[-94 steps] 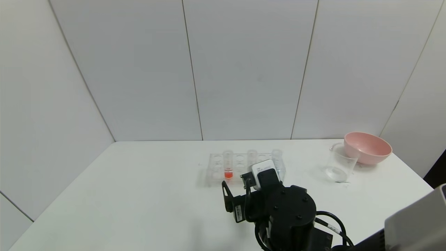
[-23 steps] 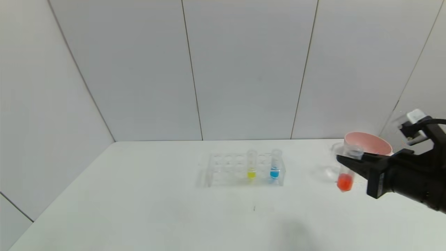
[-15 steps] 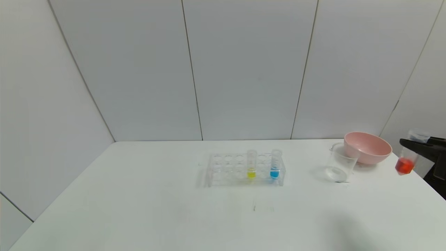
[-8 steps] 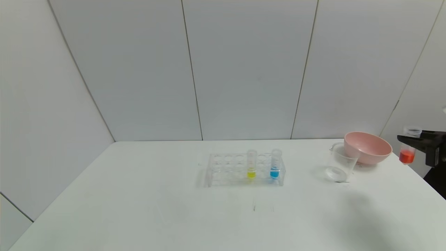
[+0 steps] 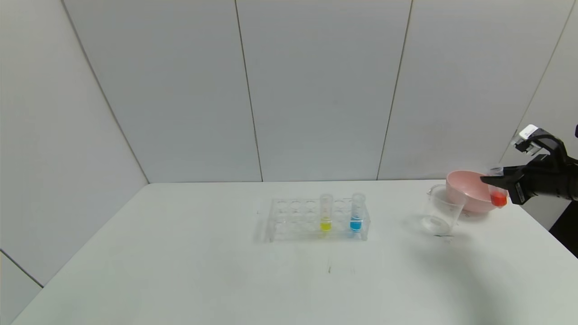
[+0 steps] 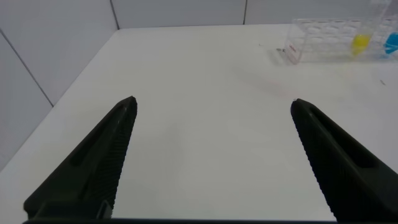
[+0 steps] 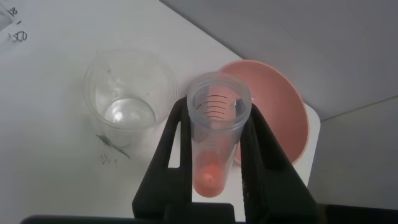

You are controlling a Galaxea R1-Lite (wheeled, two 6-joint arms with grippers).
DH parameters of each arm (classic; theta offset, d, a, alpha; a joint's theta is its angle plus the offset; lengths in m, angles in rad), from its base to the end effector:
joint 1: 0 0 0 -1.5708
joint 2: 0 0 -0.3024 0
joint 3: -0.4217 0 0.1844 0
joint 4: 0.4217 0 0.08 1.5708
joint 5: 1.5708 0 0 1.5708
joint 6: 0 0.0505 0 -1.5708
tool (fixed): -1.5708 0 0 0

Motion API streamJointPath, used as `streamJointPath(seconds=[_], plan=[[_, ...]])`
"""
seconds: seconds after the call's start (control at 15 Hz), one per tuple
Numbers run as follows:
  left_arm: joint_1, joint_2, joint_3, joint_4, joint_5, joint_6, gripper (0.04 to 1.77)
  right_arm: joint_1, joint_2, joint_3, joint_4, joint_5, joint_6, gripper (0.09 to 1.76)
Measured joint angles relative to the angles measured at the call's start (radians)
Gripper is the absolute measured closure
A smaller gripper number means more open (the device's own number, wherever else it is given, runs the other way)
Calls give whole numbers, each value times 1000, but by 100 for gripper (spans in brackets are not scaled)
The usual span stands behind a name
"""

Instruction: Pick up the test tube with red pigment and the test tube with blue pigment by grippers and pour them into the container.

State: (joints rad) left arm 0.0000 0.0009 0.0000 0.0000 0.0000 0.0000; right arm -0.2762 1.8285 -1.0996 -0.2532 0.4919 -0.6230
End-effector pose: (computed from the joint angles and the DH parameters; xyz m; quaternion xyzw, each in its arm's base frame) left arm -0.0036 0.0000 0.0755 0.0000 0.0004 0.0000 1.0000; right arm 0.3563 -0.0762 0.1796 -0.2121 0.1759 0.1665 0.9468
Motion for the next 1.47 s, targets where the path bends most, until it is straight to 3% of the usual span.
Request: streamJointPath(seconds=[0.4,0.67,0.93,1.07,1.47], plan=[[0,0,0,0,0,0,5,52,29,-278,436,-145,-138,134],[0,0,0,0,0,0,5,61,36,-386,622,-207,-361,134],[0,0,0,0,0,0,5,69,47,-511,813,-214,-417,134],[0,0,0,0,0,0,5,79,56,-578,921,-276,-446,134],[0,0,0,0,0,0,5,134,124,-680,983,-358,-467,134]])
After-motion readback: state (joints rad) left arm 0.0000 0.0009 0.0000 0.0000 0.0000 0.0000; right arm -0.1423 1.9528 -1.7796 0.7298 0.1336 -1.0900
